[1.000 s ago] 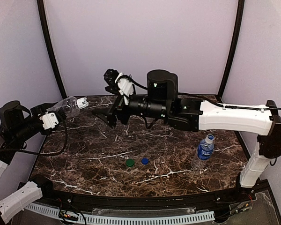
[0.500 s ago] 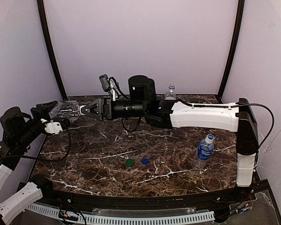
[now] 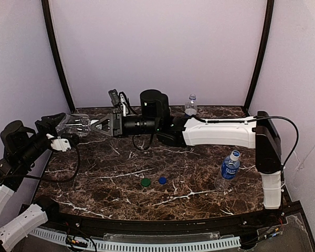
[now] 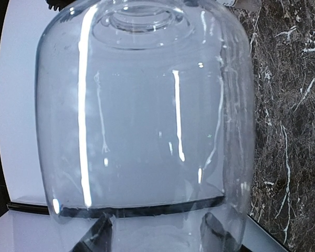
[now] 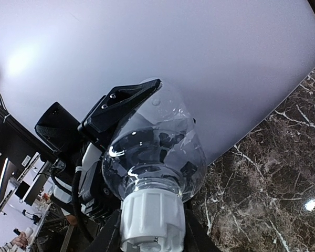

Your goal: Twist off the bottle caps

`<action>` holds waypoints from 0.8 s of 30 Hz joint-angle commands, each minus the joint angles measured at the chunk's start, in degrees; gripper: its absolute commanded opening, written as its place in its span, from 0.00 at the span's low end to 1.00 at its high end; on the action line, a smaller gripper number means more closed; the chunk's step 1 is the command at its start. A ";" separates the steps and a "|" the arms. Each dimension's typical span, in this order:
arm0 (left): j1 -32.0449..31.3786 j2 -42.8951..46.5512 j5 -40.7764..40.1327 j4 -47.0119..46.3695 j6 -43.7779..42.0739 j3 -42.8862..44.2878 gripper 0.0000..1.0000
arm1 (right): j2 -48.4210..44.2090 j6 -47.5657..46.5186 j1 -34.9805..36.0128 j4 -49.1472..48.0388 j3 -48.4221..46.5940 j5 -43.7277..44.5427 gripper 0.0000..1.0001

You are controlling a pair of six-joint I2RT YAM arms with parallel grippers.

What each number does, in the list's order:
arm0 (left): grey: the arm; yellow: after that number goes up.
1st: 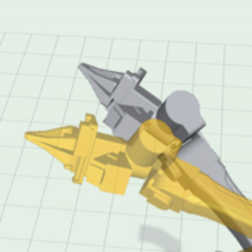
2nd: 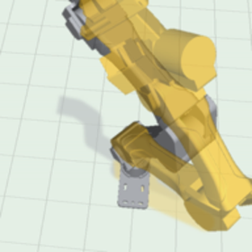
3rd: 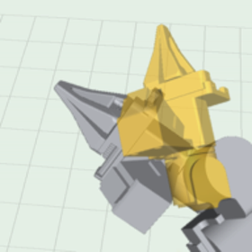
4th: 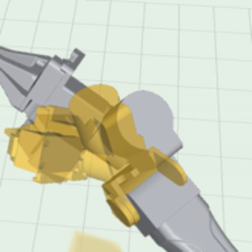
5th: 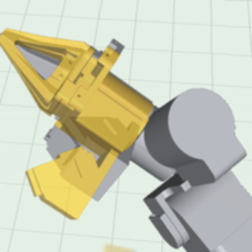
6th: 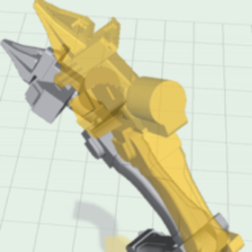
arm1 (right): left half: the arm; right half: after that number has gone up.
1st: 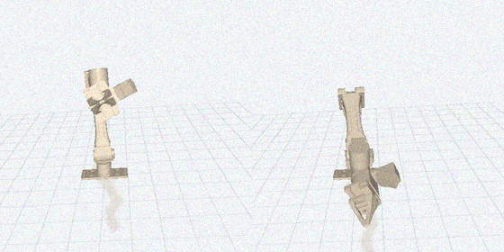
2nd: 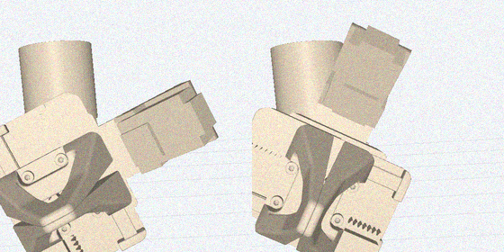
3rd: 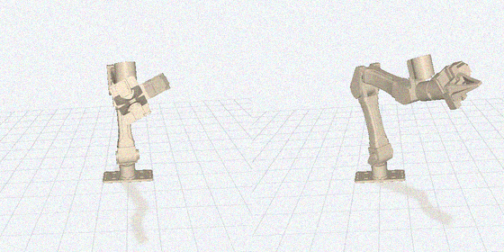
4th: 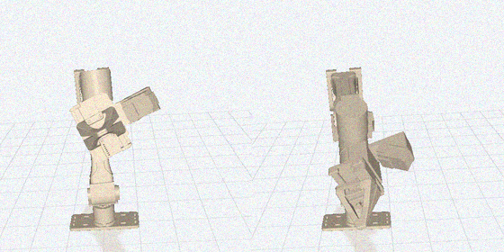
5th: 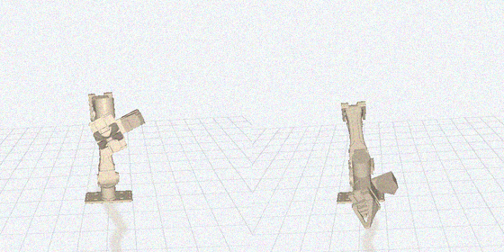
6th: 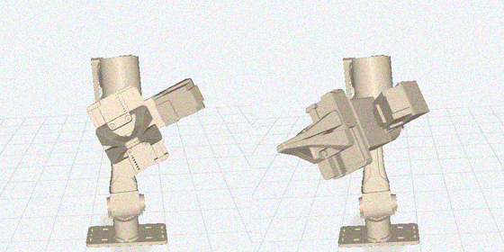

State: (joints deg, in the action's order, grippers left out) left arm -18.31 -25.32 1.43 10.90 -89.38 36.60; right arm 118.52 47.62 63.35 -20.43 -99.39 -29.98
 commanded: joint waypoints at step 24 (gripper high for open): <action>-0.59 -3.90 20.73 40.20 9.69 12.69 0.42 | -18.46 -91.31 17.07 7.81 17.43 26.12 0.00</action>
State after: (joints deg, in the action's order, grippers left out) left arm -18.94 -26.85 14.26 34.50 -81.82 47.66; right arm 105.67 -6.63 73.34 -11.42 -88.88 -11.22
